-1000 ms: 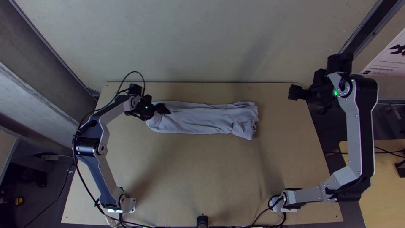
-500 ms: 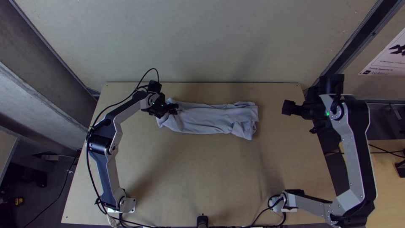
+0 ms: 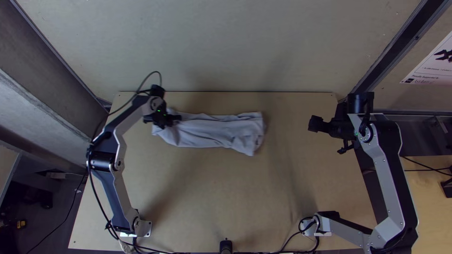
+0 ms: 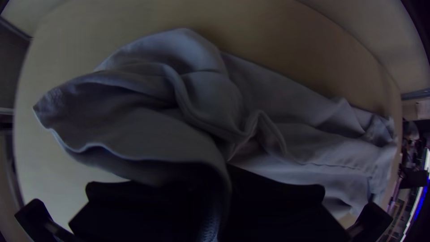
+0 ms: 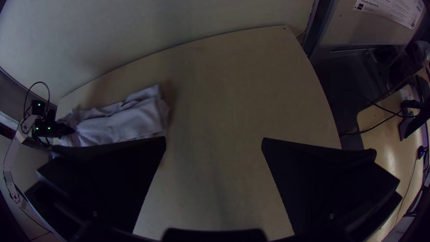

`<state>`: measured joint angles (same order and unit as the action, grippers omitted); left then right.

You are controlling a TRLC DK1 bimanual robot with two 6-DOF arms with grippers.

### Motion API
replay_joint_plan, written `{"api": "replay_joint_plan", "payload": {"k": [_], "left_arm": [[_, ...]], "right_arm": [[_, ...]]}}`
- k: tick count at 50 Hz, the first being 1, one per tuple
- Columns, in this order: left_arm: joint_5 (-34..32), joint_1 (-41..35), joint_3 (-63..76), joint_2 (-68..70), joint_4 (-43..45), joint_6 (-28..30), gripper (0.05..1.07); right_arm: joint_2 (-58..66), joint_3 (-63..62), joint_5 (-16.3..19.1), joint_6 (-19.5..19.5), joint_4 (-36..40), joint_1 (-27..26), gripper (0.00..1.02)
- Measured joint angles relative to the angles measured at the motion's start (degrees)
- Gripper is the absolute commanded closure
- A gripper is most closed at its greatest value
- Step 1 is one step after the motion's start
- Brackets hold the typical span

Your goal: Fold the t-shirt

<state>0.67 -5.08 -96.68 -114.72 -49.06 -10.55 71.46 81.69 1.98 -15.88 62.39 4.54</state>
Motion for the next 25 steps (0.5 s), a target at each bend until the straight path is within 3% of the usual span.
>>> {"api": "replay_joint_plan", "payload": {"k": [15, 25], "left_arm": [[11.76, 11.21, -0.55, 5.62, -0.98, 15.98, 1.05], [21.33, 14.1, -0.83, 8.26, -0.92, 25.44, 1.05]], "right_arm": [[0.0, -0.76, 0.0, -1.29, -2.71, 0.72, 0.04], [0.07, -1.36, 0.0, -1.92, -3.28, 0.72, 0.04]]}}
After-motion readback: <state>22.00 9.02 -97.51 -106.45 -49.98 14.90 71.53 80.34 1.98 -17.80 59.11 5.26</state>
